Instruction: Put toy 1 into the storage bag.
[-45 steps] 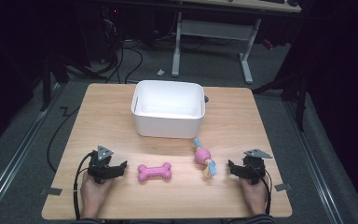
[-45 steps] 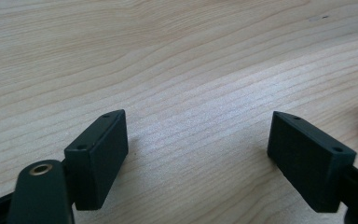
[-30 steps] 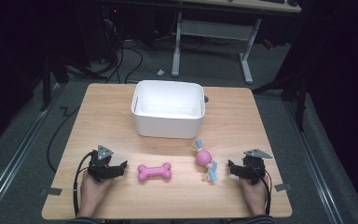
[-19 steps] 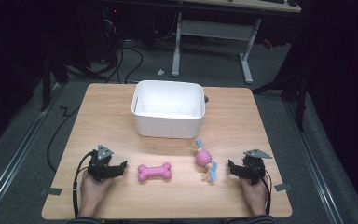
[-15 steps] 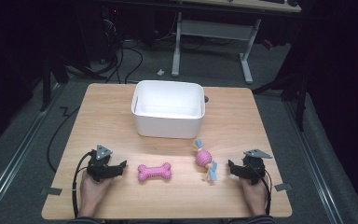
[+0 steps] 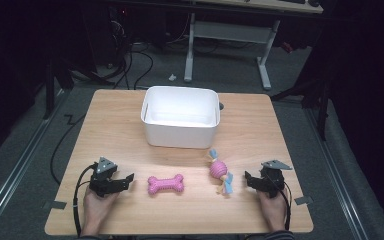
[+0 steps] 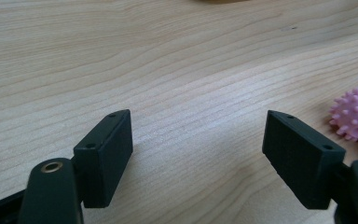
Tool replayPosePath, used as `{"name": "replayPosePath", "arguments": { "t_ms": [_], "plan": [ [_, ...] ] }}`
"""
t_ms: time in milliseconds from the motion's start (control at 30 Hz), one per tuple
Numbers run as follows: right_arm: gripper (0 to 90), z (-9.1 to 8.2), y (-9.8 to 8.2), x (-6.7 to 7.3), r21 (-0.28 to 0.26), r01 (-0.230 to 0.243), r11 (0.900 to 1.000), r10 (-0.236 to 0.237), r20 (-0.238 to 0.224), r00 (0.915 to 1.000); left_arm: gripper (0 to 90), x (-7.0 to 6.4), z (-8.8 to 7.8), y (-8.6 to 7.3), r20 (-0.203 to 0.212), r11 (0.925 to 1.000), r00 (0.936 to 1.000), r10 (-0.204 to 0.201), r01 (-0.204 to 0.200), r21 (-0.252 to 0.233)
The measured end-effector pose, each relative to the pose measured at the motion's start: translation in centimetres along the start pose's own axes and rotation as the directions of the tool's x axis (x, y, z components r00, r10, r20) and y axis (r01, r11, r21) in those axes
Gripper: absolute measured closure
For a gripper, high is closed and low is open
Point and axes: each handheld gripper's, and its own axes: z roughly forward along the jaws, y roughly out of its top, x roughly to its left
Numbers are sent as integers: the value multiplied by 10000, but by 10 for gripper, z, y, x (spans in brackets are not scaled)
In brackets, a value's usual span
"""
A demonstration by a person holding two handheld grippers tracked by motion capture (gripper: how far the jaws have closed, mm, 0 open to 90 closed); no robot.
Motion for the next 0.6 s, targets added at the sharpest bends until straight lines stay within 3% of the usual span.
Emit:
{"name": "replayPosePath", "arguments": {
  "t_ms": [233, 600],
  "plan": [
    [217, 0, 0, 0, 0, 0, 10000, 0, 1, 10000, 265, -2, -9, -2, 381, 9992, 9988, -297, 307, -248],
    [219, 0, 0, 0, -4, 12, 10000, -12, -7, 10000, 262, -17, -23, -2, 684, 9990, 9976, 59, -28, -453]
  ]
}}
